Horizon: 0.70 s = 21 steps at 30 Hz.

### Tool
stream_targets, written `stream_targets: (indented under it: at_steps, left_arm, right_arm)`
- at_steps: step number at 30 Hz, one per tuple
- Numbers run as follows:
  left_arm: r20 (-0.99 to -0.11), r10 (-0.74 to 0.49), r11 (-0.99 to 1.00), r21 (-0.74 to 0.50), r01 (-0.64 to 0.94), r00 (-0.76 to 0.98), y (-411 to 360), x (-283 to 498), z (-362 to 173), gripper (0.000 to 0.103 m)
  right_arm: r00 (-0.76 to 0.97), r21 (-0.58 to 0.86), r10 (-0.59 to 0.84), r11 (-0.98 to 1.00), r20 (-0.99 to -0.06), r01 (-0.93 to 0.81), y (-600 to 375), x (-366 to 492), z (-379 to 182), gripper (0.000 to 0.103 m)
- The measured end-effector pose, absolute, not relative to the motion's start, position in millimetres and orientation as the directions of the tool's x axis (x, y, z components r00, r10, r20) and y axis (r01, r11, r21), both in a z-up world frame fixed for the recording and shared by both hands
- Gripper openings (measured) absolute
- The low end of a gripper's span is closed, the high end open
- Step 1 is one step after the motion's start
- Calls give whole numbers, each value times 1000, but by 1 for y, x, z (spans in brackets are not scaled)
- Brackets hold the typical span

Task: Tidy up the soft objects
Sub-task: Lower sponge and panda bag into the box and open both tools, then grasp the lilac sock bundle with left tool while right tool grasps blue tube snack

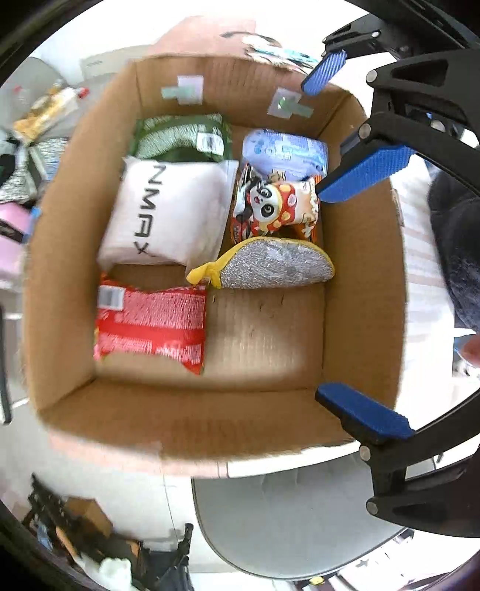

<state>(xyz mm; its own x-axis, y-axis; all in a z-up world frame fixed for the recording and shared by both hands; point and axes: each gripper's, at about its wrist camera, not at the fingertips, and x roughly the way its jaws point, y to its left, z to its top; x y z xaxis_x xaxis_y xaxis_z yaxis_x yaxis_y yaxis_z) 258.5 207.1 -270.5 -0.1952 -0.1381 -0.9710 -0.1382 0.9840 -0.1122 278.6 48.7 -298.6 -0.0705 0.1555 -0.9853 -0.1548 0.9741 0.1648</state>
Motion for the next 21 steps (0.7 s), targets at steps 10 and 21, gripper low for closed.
stream_targets:
  at_steps: [10, 21]
  left_arm:
    - [-998, -50, 992, -53, -112, 33, 202, 233, -205, 100]
    - [-980, 35, 993, 12, -117, 198, 184, 226, -169, 100]
  right_arm:
    - [64, 86, 96, 987, -993, -137, 12, 255, -229, 103]
    - [140, 150, 170, 978, -975, -147, 4, 236, -186, 103]
